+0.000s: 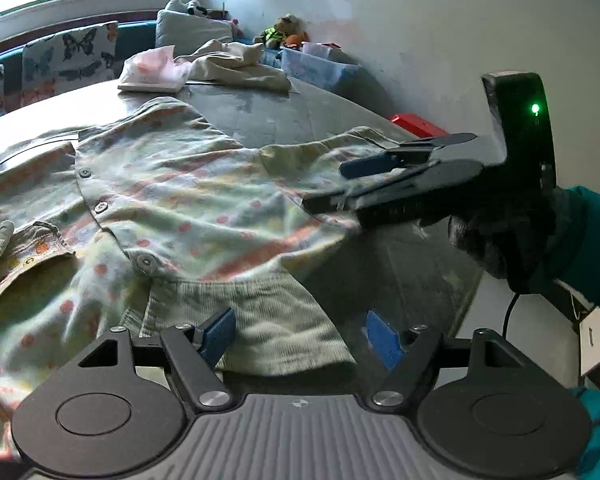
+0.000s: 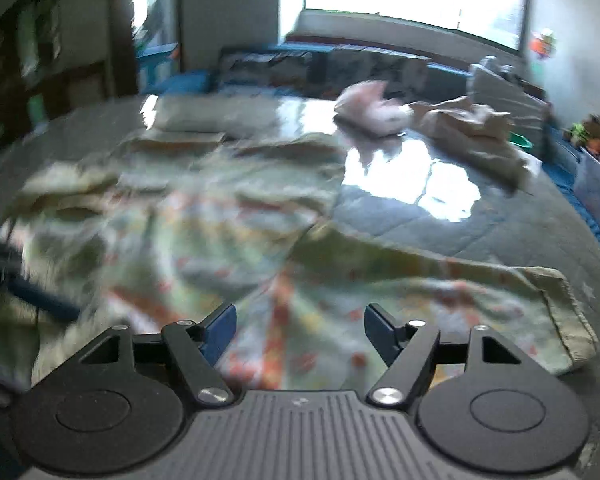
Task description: Fold clothes
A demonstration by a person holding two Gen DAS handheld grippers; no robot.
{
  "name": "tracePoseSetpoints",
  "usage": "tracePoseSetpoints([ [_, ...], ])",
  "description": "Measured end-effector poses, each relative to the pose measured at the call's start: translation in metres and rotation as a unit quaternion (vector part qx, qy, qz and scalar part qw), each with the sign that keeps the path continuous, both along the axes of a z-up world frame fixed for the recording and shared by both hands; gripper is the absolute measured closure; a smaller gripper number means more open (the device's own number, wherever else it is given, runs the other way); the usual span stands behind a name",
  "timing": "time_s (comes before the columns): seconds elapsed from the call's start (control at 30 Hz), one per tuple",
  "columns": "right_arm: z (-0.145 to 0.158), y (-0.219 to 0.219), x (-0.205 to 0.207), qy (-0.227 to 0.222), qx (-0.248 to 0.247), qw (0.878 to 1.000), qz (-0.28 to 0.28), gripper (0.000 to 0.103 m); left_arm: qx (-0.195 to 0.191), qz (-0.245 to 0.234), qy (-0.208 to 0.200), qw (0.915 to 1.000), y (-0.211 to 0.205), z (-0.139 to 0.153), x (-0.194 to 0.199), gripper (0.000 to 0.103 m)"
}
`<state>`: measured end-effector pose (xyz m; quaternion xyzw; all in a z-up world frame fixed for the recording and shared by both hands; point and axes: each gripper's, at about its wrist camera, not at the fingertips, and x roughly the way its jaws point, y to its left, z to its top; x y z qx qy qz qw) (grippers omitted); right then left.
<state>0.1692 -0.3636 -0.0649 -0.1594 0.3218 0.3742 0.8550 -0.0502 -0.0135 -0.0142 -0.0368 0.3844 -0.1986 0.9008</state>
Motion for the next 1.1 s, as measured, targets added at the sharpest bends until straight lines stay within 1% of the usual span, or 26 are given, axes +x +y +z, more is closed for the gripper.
tracePoseSetpoints([
  [0.1, -0.002, 0.009, -0.014, -0.004, -0.029, 0.999, 0.029, 0.029, -0.008, 0.006, -0.004, 0.9999, 0.009, 0.007, -0.004, 0.028],
  [0.17, 0.006, 0.014, -0.019, -0.016, -0.022, 0.999, 0.038, 0.029, -0.009, 0.02, -0.013, 0.9997, 0.019, 0.013, -0.006, 0.028],
  [0.27, 0.018, 0.027, -0.019, -0.021, 0.0, 0.998, 0.052, 0.027, -0.003, 0.047, -0.032, 0.9984, 0.037, 0.025, -0.007, 0.028],
  [0.37, 0.018, 0.046, -0.018, -0.023, 0.009, 0.997, 0.071, 0.027, 0.011, 0.084, -0.046, 0.9953, 0.058, 0.035, -0.005, 0.028],
  [0.47, 0.009, 0.067, -0.019, -0.013, 0.005, 0.995, 0.096, 0.027, 0.029, 0.133, -0.053, 0.9893, 0.084, 0.04, 0.0, 0.028],
  [0.53, -0.003, 0.08, -0.02, -0.002, -0.014, 0.994, 0.112, 0.027, 0.046, 0.168, -0.052, 0.9833, 0.103, 0.042, 0.006, 0.028],
  [0.6, -0.008, 0.085, -0.024, 0.0, -0.022, 0.993, 0.119, 0.027, 0.064, 0.202, -0.051, 0.9759, 0.123, 0.044, 0.012, 0.029],
  [0.73, 0.001, 0.087, -0.027, -0.007, -0.011, 0.992, 0.124, 0.027, 0.085, 0.25, -0.044, 0.9635, 0.158, 0.047, 0.028, 0.029],
  [0.83, 0.003, 0.09, -0.028, -0.006, -0.006, 0.992, 0.126, 0.026, 0.107, 0.25, -0.039, 0.9615, 0.164, 0.041, 0.038, 0.029],
  [1.0, -0.006, 0.096, -0.026, 0.01, -0.009, 0.992, 0.124, 0.026, 0.124, 0.235, -0.041, 0.9632, 0.162, 0.034, 0.051, 0.029],
  [1.1, -0.007, 0.097, -0.026, 0.013, -0.008, 0.992, 0.124, 0.025, 0.118, 0.227, -0.031, 0.9662, 0.159, 0.031, 0.059, 0.029],
])
